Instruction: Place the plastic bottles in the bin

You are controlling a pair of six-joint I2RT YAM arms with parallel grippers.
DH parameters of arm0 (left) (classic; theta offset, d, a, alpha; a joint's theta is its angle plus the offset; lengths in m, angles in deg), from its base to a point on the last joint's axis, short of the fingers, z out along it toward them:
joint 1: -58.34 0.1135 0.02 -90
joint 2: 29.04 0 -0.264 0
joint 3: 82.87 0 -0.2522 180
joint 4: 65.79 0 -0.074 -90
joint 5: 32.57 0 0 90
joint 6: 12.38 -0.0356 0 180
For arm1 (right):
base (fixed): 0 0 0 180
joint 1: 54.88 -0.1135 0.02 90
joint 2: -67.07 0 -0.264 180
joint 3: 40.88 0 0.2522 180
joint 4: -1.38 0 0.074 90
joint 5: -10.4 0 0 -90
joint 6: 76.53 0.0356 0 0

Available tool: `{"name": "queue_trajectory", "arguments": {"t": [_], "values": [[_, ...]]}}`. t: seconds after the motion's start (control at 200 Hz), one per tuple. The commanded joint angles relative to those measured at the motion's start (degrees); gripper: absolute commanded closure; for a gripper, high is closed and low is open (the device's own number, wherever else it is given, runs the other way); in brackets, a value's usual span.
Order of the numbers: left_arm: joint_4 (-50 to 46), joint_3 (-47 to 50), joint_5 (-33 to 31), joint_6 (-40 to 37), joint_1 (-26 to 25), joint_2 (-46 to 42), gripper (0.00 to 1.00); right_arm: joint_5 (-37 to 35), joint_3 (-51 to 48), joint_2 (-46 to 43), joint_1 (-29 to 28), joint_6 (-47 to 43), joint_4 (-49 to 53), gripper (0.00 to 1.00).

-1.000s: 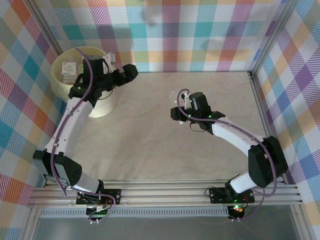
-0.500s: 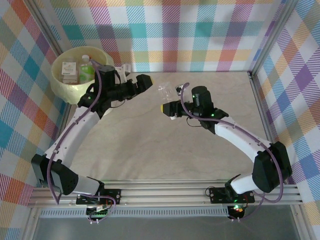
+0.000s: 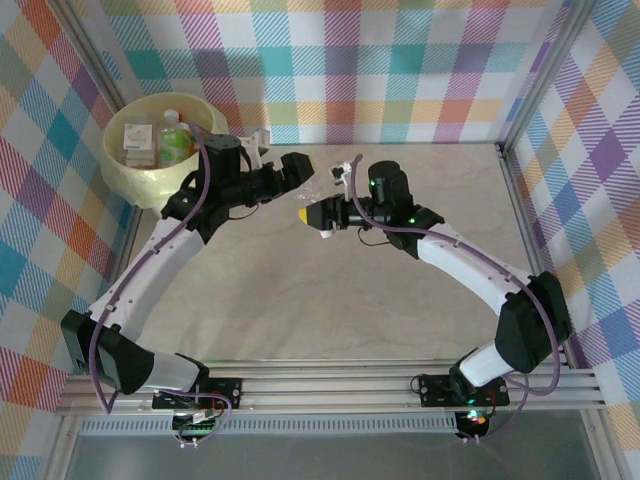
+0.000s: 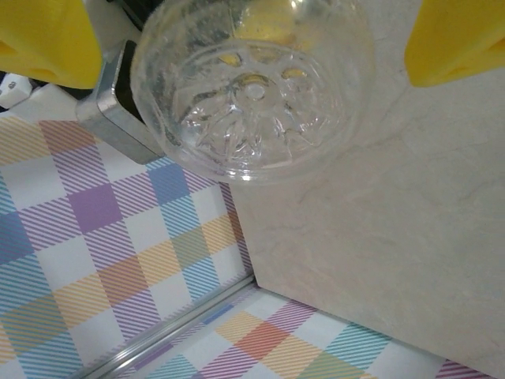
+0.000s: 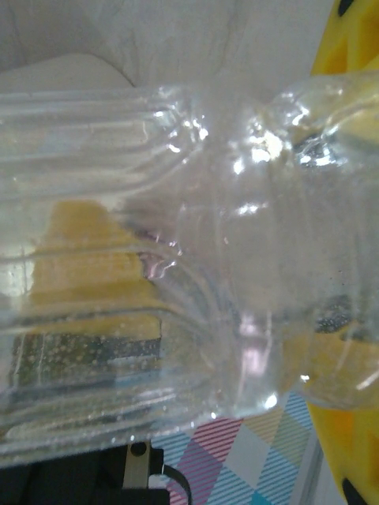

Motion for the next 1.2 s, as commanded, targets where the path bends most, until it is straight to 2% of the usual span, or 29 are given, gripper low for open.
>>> {"name": "queue_trajectory", "arguments": {"t": [0.0,0.145,0.25,0.42,0.53,0.59,0.755,0.805,0.935,1.02,1.195], "values": [[-0.4,1.2,-3.4,-1.6,-1.0,-0.9,0.05,4.3,2.5,0.8,-0.5,2.1,-3.6,0.67],[-0.4,1.1,-2.8,-1.2,-1.1,-0.1,0.09,5.8,3.3,1.0,-1.1,1.7,-3.6,0.67],[-1.0,0.1,-2.6,-1.1,-1.5,1.3,0.13,3.6,5.3,1.1,-2.2,-1.6,0.9,0.67],[-1.9,-0.6,-3.2,-1.5,-1.8,2.6,0.28,-0.4,7.9,1.1,-3.7,-6.0,6.9,0.66],[-1.8,-0.6,-3.7,-1.5,-1.8,2.4,0.40,-3.9,8.3,0.6,-3.7,-7.9,9.3,0.61],[-1.9,-0.6,-5.0,-1.6,-1.9,2.1,0.43,-6.3,8.4,0.1,-3.7,-9.1,11.0,0.53],[-3.0,-0.6,-11.1,-3.6,-1.7,0.2,0.47,-9.2,6.5,-2.2,-3.6,-11.9,12.5,0.18],[-4.2,-1.4,-13.3,-5.0,-1.5,-0.4,0.47,-10.6,5.6,-3.3,-3.5,-12.3,12.6,0.12],[-9.2,-6.4,-17.9,-10.0,-0.1,0.1,0.48,-13.7,3.4,-6.5,-3.4,-13.8,12.7,0.05],[-10.2,-8.6,-18.5,-11.8,1.5,0.8,0.49,-14.9,2.4,-8.0,-3.5,-15.2,12.6,0.00],[-10.7,-11.1,-19.6,-13.7,5.1,0.9,0.49,-18.7,2.2,-10.1,-3.3,-16.2,15.5,0.00]]}}
